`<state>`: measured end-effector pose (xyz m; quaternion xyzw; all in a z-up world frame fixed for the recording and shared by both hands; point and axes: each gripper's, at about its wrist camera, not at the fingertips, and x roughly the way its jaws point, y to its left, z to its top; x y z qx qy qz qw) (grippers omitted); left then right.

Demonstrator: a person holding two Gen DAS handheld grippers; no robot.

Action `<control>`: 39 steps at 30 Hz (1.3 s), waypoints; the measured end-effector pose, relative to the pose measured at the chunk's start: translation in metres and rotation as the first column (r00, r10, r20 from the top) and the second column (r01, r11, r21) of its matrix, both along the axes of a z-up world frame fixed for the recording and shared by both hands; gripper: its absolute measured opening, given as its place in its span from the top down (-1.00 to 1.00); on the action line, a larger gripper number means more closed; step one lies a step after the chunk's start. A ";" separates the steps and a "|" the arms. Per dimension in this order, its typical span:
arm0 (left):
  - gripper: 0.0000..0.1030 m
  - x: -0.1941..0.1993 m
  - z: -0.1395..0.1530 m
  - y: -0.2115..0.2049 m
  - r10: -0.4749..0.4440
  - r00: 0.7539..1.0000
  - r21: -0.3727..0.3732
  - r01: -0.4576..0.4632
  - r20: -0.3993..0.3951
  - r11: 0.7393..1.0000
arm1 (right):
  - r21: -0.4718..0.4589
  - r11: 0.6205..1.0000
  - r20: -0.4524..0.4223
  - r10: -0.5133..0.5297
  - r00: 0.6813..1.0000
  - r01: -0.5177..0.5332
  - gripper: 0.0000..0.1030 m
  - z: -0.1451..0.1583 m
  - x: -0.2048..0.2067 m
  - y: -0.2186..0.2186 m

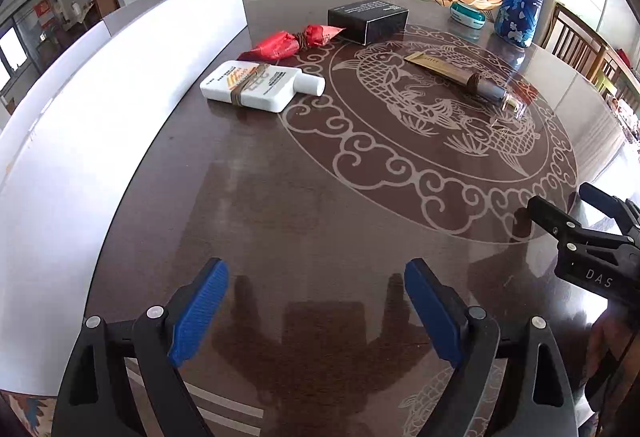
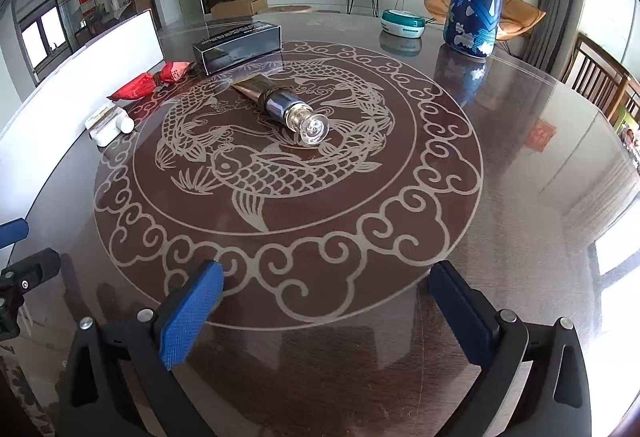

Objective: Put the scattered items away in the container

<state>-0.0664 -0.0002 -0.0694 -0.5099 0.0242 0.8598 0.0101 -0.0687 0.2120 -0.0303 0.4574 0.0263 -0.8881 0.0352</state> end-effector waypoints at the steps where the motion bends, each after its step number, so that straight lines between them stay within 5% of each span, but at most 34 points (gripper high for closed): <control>1: -0.78 -0.001 -0.003 0.002 0.005 1.000 0.012 -0.005 -0.007 1.000 | -0.004 1.000 0.001 0.002 1.000 -0.002 -1.00 0.000 0.000 0.001; 5: -1.00 -0.014 -0.009 0.006 0.044 0.999 0.027 -0.043 -0.017 0.999 | -0.007 1.000 0.001 -0.001 1.000 0.001 -1.00 -0.001 0.001 0.002; 13: -1.00 -0.085 -0.007 0.010 0.230 0.971 0.033 -0.228 -0.058 0.973 | -0.006 1.000 0.001 -0.001 1.000 0.001 -1.00 -0.001 0.001 0.002; 22: -1.00 -0.146 -0.007 -0.006 0.588 0.808 0.028 -0.587 -0.043 0.809 | -0.006 1.000 0.001 -0.001 1.000 0.001 -1.00 -0.001 0.000 0.002; 28: -1.00 -0.164 -0.007 -0.022 0.657 0.753 0.031 -0.657 -0.033 0.753 | -0.006 1.000 0.001 -0.001 1.000 0.001 -1.00 -0.001 0.000 0.002; 30: -1.00 -0.165 -0.007 -0.027 0.639 0.769 0.032 -0.638 -0.033 0.769 | -0.006 1.000 0.001 -0.001 1.000 0.001 -1.00 -0.001 0.001 0.002; 32: -1.00 -0.163 -0.007 -0.031 0.576 0.816 0.033 -0.575 -0.036 0.817 | -0.007 1.000 0.001 -0.001 1.000 0.001 -1.00 -0.001 0.001 0.002; 35: -0.94 -0.153 -0.006 -0.035 0.513 0.855 0.030 -0.512 -0.073 0.858 | -0.006 1.000 0.001 -0.001 1.000 0.001 -1.00 -0.001 0.001 0.002; 39: -0.27 -0.128 -0.002 -0.045 0.466 0.875 0.039 -0.465 -0.135 0.884 | -0.006 1.000 0.001 -0.003 1.000 0.003 -1.00 -0.001 0.001 0.003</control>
